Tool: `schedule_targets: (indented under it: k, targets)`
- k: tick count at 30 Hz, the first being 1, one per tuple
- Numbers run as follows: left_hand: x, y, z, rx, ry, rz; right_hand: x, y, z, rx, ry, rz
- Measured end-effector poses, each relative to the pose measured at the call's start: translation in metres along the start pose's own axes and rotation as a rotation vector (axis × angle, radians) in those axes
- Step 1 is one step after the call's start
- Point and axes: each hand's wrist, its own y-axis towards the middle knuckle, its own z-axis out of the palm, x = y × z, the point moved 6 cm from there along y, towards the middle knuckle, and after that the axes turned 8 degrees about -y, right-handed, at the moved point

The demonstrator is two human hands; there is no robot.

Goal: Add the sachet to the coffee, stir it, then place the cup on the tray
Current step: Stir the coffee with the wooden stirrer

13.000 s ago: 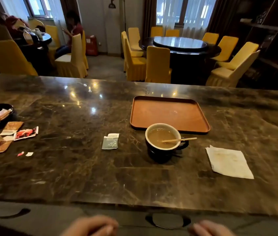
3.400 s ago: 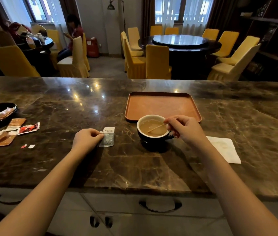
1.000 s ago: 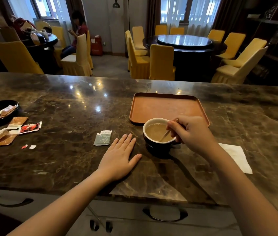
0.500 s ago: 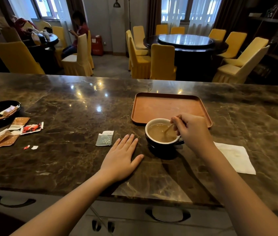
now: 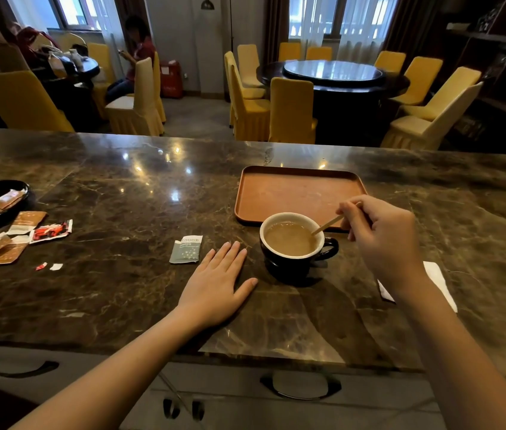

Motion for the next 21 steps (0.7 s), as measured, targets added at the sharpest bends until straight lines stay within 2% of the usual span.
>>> schedule_targets:
  k: [8,21]
  targets:
    - [0.0,0.0,0.0,-0.003,-0.005,0.001,-0.009,-0.011,-0.01,-0.025,0.084,0.049]
    - [-0.001,0.0,-0.001,-0.002,-0.011,0.003,-0.03,-0.029,-0.02,-0.087,0.375,0.298]
